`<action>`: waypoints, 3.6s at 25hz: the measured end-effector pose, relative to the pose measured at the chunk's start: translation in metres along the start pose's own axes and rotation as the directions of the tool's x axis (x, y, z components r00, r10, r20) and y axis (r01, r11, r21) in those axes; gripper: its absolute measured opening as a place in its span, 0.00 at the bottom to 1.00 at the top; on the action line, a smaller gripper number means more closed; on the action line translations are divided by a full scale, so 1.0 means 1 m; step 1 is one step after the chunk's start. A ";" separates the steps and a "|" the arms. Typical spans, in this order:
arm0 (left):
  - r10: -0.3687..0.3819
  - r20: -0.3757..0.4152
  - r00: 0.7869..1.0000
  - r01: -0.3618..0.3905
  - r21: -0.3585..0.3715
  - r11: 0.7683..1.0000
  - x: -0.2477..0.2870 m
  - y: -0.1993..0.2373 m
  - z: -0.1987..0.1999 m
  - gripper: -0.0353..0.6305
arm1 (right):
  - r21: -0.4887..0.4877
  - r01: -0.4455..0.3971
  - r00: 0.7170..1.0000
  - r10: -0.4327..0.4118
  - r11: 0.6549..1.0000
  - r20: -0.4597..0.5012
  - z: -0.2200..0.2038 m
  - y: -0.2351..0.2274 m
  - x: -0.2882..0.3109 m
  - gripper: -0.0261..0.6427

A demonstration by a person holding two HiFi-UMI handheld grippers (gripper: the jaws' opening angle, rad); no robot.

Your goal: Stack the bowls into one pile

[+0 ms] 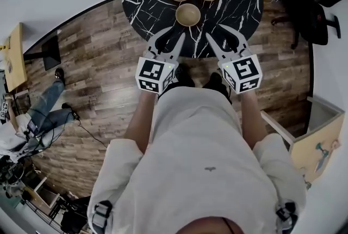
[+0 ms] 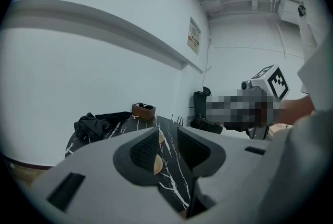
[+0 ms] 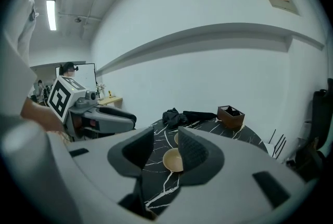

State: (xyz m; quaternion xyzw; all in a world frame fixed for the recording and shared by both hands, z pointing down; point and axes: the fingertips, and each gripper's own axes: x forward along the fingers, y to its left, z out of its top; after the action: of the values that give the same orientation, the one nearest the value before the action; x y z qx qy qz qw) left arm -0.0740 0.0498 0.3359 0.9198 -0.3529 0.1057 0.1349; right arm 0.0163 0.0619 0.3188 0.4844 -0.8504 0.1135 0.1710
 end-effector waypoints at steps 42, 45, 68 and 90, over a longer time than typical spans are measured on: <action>0.173 -0.225 0.959 -0.238 -0.308 0.921 0.114 0.095 -0.065 0.20 | 0.081 -0.184 0.968 0.195 0.980 -0.157 -0.035 -0.092 0.096 0.25; 0.200 -0.233 0.951 -0.270 -0.321 0.908 0.119 0.106 -0.069 0.20 | 0.081 -0.214 0.961 0.224 0.974 -0.160 -0.039 -0.095 0.105 0.25; 0.114 -0.203 0.973 -0.227 -0.729 0.646 0.162 0.161 -0.114 0.20 | 0.123 -0.201 0.945 0.226 0.972 -0.235 -0.054 -0.099 0.129 0.25; 0.033 -0.197 0.980 -0.191 -0.876 0.443 0.197 0.188 -0.150 0.20 | 0.196 -0.093 0.948 0.147 0.976 -0.281 -0.071 -0.109 0.127 0.24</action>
State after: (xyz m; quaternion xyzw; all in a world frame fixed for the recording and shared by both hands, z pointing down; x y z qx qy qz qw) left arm -0.0732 -0.1584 0.5669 0.6762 -0.4046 -0.0168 0.6154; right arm 0.0632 -0.0670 0.4374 0.4229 -0.8296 0.2712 0.2437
